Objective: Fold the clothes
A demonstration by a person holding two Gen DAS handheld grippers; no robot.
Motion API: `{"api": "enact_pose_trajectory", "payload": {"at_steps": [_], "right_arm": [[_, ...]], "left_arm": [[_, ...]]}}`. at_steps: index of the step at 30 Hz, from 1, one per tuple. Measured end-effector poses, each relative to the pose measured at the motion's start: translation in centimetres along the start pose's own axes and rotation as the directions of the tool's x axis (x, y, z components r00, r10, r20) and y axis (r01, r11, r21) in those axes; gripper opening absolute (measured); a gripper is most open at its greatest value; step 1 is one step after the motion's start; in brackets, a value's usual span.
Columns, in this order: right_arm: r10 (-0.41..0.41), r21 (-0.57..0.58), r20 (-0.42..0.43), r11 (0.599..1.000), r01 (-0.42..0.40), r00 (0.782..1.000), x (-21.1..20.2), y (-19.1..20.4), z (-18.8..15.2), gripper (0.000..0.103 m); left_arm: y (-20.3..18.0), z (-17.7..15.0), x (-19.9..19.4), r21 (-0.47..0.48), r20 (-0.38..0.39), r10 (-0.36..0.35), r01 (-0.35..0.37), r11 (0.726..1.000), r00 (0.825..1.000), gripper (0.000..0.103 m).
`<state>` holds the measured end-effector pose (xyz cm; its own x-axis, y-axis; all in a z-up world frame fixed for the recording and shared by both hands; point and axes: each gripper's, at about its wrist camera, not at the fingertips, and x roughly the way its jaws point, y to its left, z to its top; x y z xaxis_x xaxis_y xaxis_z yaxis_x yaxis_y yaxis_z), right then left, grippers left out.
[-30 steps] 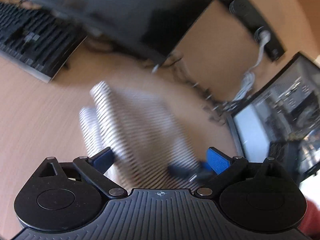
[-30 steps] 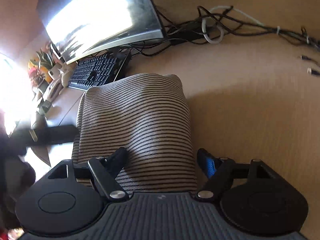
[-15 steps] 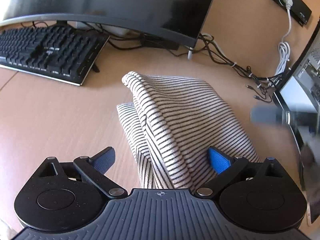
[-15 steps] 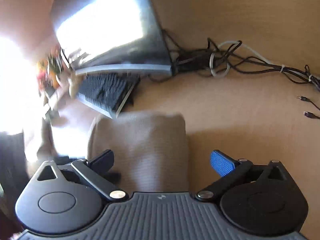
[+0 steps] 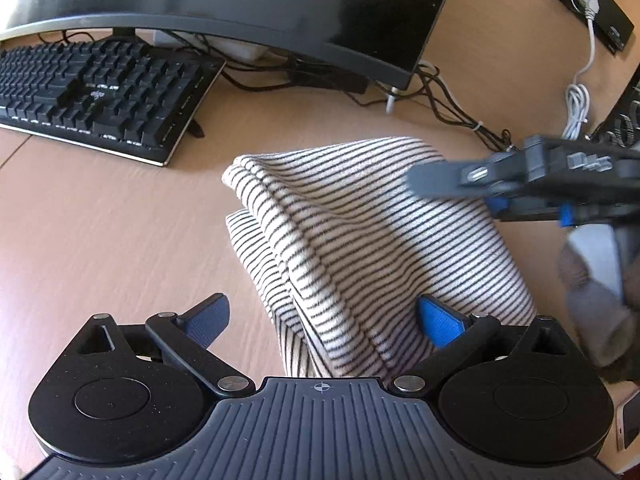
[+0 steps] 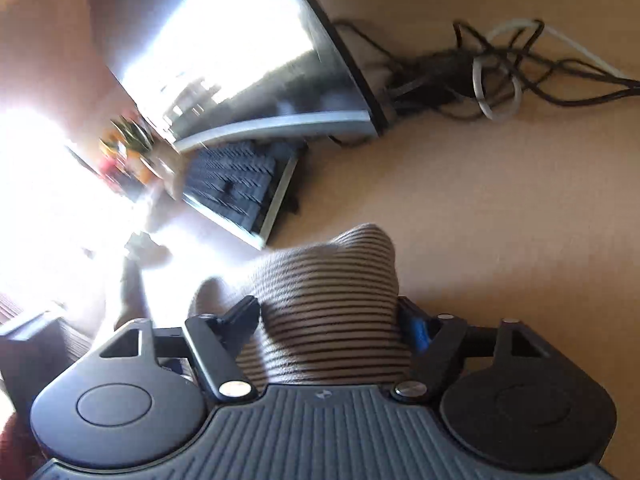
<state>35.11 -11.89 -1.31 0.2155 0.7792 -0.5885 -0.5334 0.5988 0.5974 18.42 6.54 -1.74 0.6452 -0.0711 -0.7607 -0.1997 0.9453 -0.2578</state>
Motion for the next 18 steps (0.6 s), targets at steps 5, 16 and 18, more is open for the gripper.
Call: {"api": "enact_pose_trajectory", "payload": {"at_steps": [5,16,18], "right_arm": [[-0.117,-0.024,-0.024,0.993,0.116,0.993,0.4,-1.4,-1.2,0.075],[-0.133,-0.1,-0.044,0.987,0.128,0.99,-3.1,0.2,-5.1,0.084],[-0.114,-0.071,-0.066,0.991,0.109,0.991,-3.2,-0.1,-6.1,0.084]], "left_arm": [[-0.3,0.1,0.3,-0.003,-0.001,0.01,-0.01,1.0,1.0,0.103],[-1.0,-1.1,-2.1,-0.111,-0.046,-0.134,0.128,0.986,0.99,0.102],[-1.4,-1.7,-1.6,-0.1,-0.06,-0.121,0.115,0.988,0.991,0.102]]}}
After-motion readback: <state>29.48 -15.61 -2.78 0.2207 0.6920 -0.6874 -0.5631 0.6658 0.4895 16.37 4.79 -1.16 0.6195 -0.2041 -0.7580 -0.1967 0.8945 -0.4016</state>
